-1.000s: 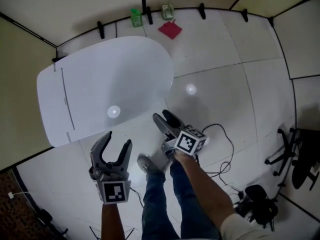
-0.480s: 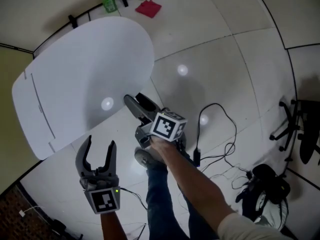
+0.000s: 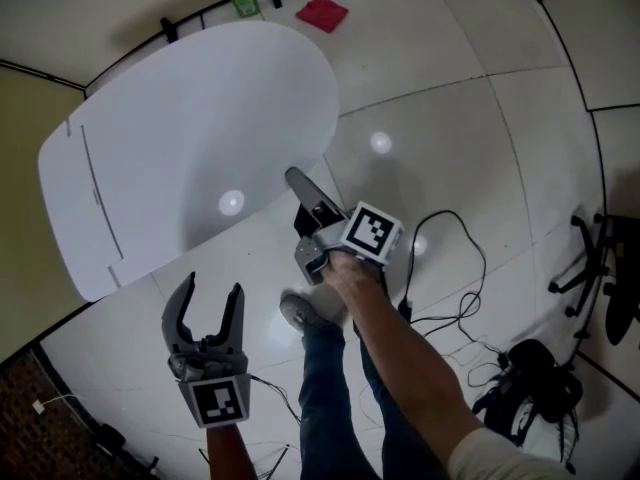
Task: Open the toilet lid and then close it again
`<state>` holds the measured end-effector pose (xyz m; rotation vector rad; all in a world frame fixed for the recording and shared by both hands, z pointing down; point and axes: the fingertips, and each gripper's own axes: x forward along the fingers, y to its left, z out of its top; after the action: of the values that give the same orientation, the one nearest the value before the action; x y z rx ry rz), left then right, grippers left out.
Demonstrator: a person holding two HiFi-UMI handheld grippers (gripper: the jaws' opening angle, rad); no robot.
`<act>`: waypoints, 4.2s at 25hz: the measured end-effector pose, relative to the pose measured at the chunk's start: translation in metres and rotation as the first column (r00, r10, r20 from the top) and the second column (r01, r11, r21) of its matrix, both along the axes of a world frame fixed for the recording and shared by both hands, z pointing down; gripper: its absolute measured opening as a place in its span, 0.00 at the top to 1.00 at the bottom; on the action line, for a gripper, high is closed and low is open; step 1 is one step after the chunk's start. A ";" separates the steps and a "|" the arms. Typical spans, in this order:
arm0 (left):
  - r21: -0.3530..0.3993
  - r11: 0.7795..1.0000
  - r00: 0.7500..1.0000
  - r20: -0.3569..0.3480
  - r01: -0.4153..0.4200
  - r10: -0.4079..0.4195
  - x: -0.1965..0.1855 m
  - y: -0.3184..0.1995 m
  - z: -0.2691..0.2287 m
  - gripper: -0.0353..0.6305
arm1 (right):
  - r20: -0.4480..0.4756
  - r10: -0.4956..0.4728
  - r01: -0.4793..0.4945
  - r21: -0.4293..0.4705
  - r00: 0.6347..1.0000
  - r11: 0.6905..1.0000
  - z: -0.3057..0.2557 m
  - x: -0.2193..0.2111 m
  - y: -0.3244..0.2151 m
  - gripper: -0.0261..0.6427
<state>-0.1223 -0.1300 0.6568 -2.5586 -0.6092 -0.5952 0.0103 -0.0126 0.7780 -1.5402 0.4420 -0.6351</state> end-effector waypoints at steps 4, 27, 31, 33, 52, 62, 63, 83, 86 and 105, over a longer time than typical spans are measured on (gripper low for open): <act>0.025 1.000 1.000 -0.016 0.001 0.000 -0.001 -0.005 0.000 0.59 | -0.036 -0.024 0.024 -0.026 0.999 0.999 -0.025 0.002 0.001 0.69; -0.130 0.849 0.817 -0.233 0.512 -0.528 -0.134 -0.183 -0.175 0.59 | -0.524 -0.416 -0.112 -0.710 0.743 0.695 -0.354 -0.073 -0.164 0.70; -0.141 0.824 0.792 -0.227 0.548 -0.566 -0.160 -0.210 -0.189 0.59 | -0.549 -0.566 -0.121 -0.776 0.615 0.620 -0.384 -0.090 -0.232 0.84; -0.182 0.800 0.764 -0.237 0.572 -0.600 -0.167 -0.220 -0.196 0.59 | -0.551 -0.638 -0.124 -0.800 0.538 0.587 -0.393 -0.095 -0.265 0.85; -0.386 0.713 0.704 -0.193 0.586 -0.683 -0.180 -0.241 -0.256 0.59 | -0.430 -0.873 0.019 -0.895 0.228 0.446 -0.401 -0.113 -0.372 0.88; -0.527 0.762 0.806 -0.220 0.376 -0.550 -0.145 -0.184 -0.357 0.59 | -0.464 -0.872 -0.051 -0.878 -0.154 0.476 -0.486 -0.155 -0.220 0.88; -0.539 0.767 0.820 -0.220 0.349 -0.528 -0.143 -0.172 -0.365 0.59 | -0.460 -0.872 -0.062 -0.878 -0.166 0.475 -0.489 -0.161 -0.202 0.88; -0.589 0.784 0.915 -0.178 0.195 -0.361 -0.132 -0.047 -0.378 0.59 | -0.474 -0.879 -0.076 -0.876 -0.050 0.477 -0.475 -0.205 -0.074 0.88; -0.590 0.780 0.910 -0.175 0.209 -0.376 -0.134 -0.046 -0.378 0.59 | -0.471 -0.880 -0.071 -0.878 -0.055 0.474 -0.473 -0.207 -0.072 0.88; -0.540 0.657 0.765 -0.036 0.526 -0.643 -0.145 -0.071 -0.264 0.58 | -0.471 -0.882 -0.007 -0.882 0.022 0.471 -0.426 -0.202 -0.018 0.88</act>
<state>-0.2677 -0.2013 0.3928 -3.2855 0.2313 -0.3483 -0.1914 -0.0301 0.3516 -2.4801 2.1357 -0.2249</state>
